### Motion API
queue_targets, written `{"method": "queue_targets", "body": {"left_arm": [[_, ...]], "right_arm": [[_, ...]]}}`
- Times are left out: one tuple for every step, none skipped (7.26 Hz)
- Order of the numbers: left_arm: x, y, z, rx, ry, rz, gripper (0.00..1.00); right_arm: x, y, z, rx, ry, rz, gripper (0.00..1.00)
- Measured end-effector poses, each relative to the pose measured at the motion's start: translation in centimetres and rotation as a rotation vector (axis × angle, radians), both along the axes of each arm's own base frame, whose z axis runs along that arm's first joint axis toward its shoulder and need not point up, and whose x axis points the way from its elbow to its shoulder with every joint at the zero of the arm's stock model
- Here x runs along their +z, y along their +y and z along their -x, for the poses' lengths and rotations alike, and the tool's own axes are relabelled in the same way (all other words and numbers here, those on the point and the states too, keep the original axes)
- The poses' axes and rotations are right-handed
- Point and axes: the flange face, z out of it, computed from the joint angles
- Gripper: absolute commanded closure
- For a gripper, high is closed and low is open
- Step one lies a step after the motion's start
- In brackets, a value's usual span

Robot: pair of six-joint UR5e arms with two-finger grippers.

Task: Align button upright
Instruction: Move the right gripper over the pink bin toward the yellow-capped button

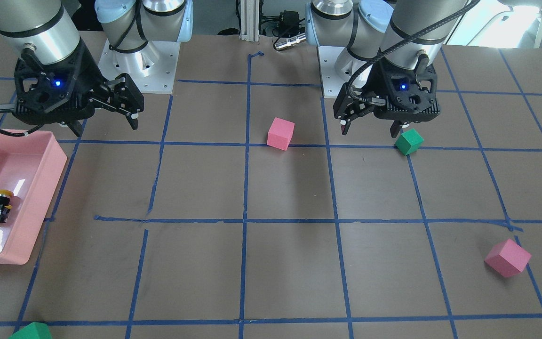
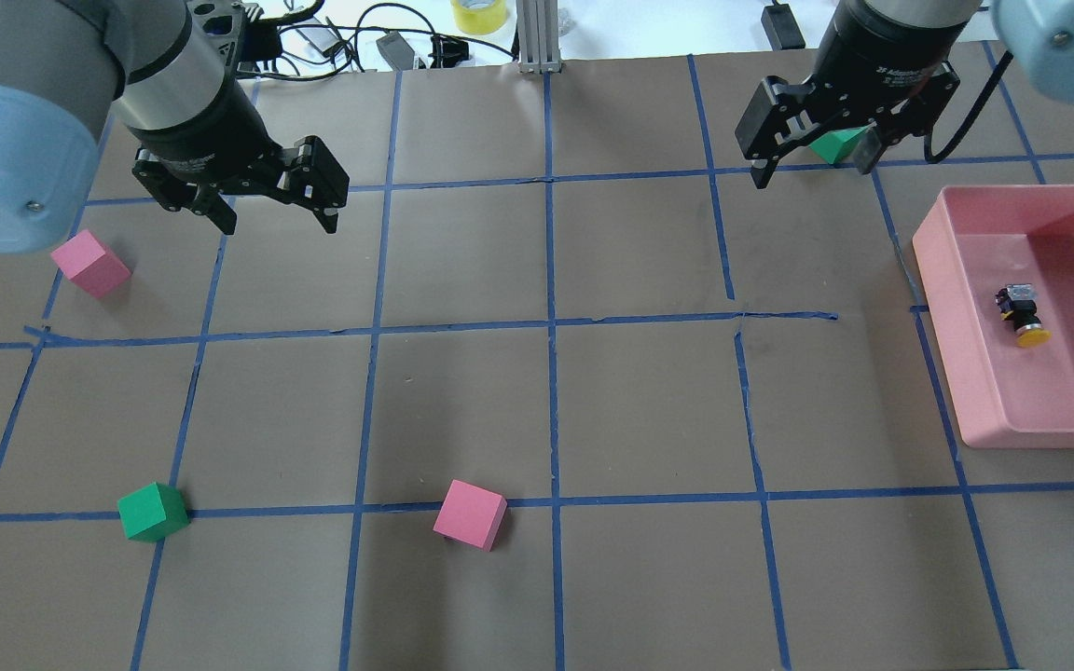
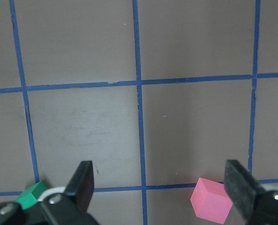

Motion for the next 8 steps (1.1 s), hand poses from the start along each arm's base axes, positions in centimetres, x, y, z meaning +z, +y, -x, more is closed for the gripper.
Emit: {"method": "queue_targets", "body": {"left_arm": [[0.0, 0.0, 0.0, -0.001, 0.000, 0.000, 0.00], [0.0, 0.0, 0.0, -0.002, 0.000, 0.001, 0.00], [0.1, 0.0, 0.0, -0.002, 0.000, 0.003, 0.00], [0.1, 0.0, 0.0, -0.002, 0.000, 0.003, 0.00], [0.1, 0.0, 0.0, -0.002, 0.000, 0.004, 0.00], [0.1, -0.1, 0.0, -0.002, -0.001, 0.007, 0.00], [0.2, -0.1, 0.0, -0.003, -0.001, 0.009, 0.00], [0.2, -0.1, 0.0, -0.003, -0.001, 0.011, 0.00]], "right_arm": [[-0.1, 0.0, 0.1, -0.002, 0.000, -0.003, 0.00], [-0.1, 0.0, 0.2, -0.004, 0.001, -0.007, 0.00], [-0.2, -0.1, 0.5, -0.007, 0.001, -0.007, 0.00], [-0.2, -0.3, 1.1, -0.009, 0.000, -0.004, 0.00], [-0.3, -0.6, 2.2, -0.012, -0.005, -0.005, 0.00], [-0.6, -1.0, 3.8, -0.012, -0.011, -0.010, 0.00], [-1.7, -1.7, 6.6, -0.010, -0.013, -0.026, 0.00], [-3.3, -2.3, 10.6, -0.034, -0.016, -0.050, 0.00]]}}
